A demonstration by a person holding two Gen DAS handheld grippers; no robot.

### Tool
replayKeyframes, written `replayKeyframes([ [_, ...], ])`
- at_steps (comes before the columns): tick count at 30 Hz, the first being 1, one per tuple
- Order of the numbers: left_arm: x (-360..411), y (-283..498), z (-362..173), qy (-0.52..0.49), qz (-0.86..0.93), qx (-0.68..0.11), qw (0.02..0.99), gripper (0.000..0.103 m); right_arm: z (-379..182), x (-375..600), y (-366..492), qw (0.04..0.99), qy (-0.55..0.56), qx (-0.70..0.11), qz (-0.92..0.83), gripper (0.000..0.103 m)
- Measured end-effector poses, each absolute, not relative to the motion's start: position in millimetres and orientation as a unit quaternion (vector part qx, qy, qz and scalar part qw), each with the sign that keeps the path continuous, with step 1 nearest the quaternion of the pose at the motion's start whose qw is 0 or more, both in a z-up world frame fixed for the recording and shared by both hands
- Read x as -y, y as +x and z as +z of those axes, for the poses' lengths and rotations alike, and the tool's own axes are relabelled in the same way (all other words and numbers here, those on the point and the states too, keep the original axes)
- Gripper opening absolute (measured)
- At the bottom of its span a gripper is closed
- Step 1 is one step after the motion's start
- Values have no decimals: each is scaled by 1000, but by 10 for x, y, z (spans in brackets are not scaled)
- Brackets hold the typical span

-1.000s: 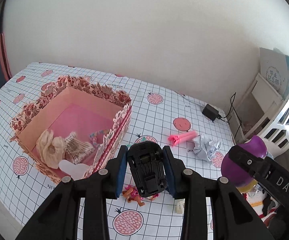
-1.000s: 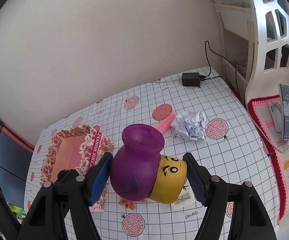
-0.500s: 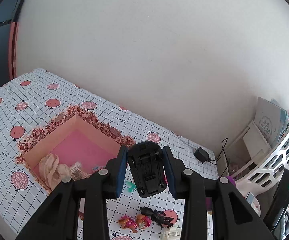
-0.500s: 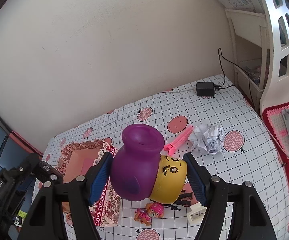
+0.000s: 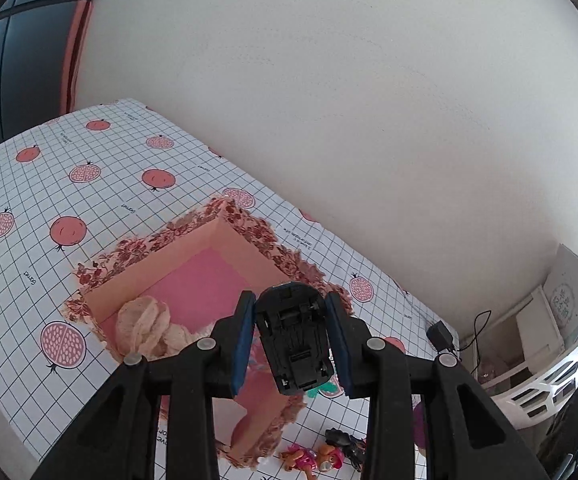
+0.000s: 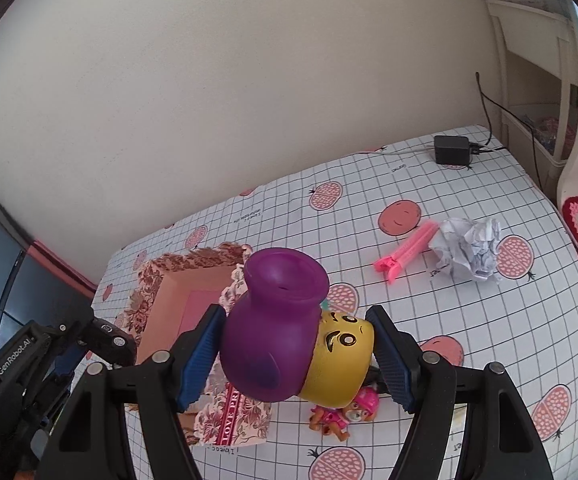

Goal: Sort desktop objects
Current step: 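Lift and carry the purple toy and black car over the pink box with both grippers, then lower both grippers into the box and open them to release the toys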

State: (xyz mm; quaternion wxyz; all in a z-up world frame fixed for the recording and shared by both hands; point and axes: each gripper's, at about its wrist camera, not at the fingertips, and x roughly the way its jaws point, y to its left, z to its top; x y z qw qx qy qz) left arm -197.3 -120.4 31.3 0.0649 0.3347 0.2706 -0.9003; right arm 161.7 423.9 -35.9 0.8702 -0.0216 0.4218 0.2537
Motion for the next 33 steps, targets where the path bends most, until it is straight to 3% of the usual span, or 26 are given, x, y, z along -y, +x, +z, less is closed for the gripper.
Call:
replayKeyframes([
  [16,2094,-1683,213,312,-879,-335,135,36,-736,-5158,808,833,-99,-424,343,74],
  [33,2265,-1723,55,329,-869,-341,145,36,-967,-5361,718,820,-132,-428,356,74],
])
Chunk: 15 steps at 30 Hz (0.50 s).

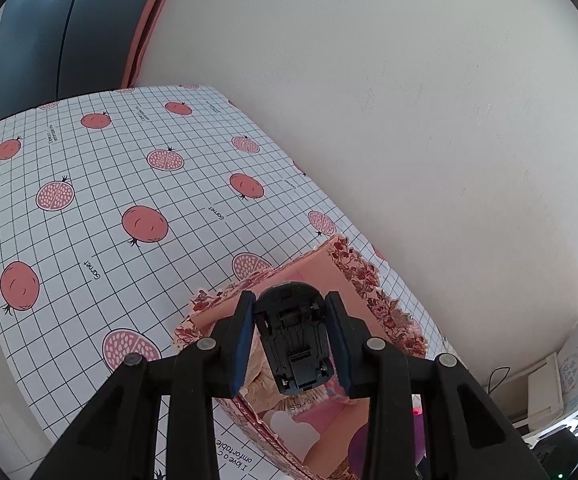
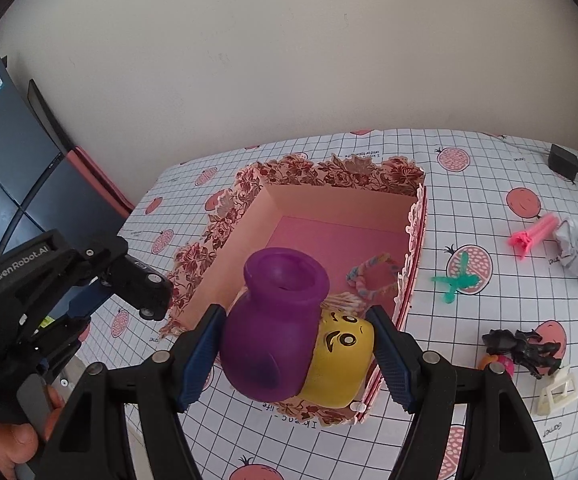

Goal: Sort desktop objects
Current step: 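Lower both grippers into the box and open them to release the toys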

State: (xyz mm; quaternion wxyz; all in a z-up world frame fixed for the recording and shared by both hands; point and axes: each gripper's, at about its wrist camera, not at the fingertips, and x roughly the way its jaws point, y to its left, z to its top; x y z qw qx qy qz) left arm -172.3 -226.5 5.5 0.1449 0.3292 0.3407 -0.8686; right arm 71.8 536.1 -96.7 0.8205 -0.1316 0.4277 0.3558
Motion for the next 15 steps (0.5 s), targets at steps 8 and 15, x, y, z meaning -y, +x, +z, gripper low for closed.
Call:
replayKeyframes([
  [8,2198,-1845,-137,363,-858,-332,147,36,-1083,-5371,784,817,-137,-437,350,74],
  [15,2160,-1918,-267,383,-851,-326,151,36,-1194,-5375,843,813,-139,-447,346,74],
])
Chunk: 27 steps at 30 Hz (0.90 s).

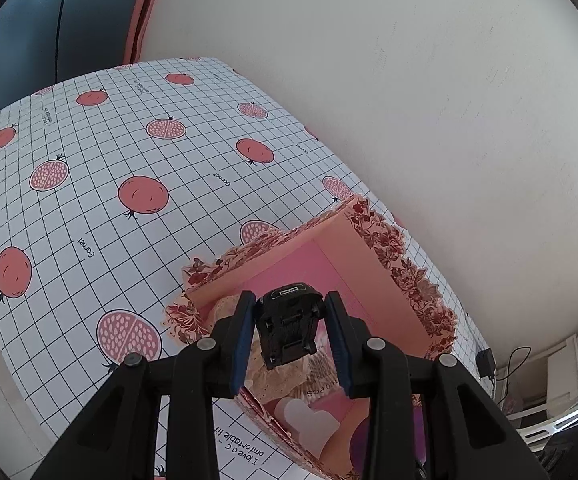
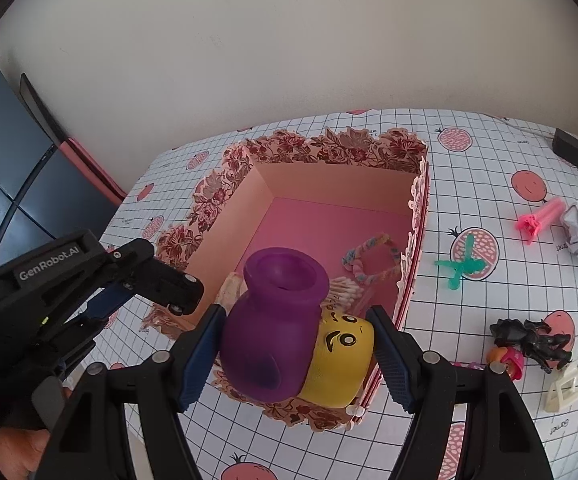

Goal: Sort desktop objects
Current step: 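Lower both grippers into the box and open them to release the toys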

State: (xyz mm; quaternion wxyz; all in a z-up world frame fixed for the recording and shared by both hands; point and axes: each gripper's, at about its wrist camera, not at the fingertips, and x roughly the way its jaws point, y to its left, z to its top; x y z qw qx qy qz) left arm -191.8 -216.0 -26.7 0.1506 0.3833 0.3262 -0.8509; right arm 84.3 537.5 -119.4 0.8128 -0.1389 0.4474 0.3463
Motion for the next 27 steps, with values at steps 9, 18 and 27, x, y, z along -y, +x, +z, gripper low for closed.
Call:
replayKeyframes([
  [9,2102,-2001,-408,407,-842,-323,146,36,-1276,-5379,894,815,-142,-449,337,75],
  [18,2070,-2040,-481,421,-836,-320,146,44,-1264,-5381,890,812,-138,-451,343,75],
  [27,2080,-2036,-475,421,-835,-320,151,56,-1244,-5405,857,806,-130,-451,360,84],
])
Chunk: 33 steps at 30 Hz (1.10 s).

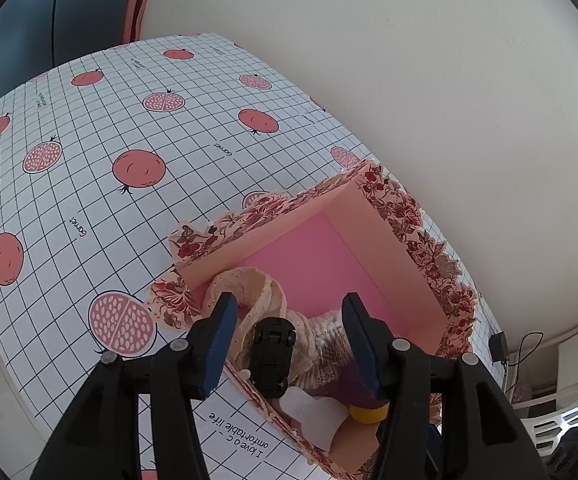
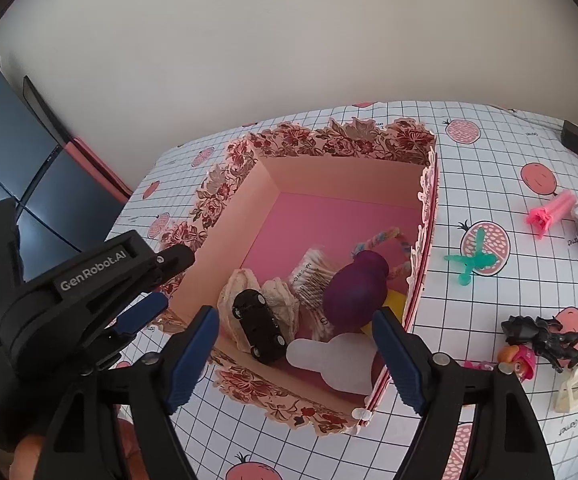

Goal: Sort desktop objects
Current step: 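Lower both grippers into the box and open them to release the toys, then raise both open grippers out of the pink box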

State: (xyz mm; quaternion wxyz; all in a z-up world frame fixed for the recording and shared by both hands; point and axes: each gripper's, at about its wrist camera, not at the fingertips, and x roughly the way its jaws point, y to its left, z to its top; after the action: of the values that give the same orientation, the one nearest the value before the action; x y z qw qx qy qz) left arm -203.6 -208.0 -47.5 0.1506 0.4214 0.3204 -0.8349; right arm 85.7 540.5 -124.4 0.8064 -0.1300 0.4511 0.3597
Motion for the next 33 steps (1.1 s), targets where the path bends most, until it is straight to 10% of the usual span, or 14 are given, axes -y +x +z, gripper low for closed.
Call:
replayKeyframes([
  [33,2099,-1979,-333,413,-839,-307,176,96,-1066,-5259,937,818,-109,-434,360,103],
])
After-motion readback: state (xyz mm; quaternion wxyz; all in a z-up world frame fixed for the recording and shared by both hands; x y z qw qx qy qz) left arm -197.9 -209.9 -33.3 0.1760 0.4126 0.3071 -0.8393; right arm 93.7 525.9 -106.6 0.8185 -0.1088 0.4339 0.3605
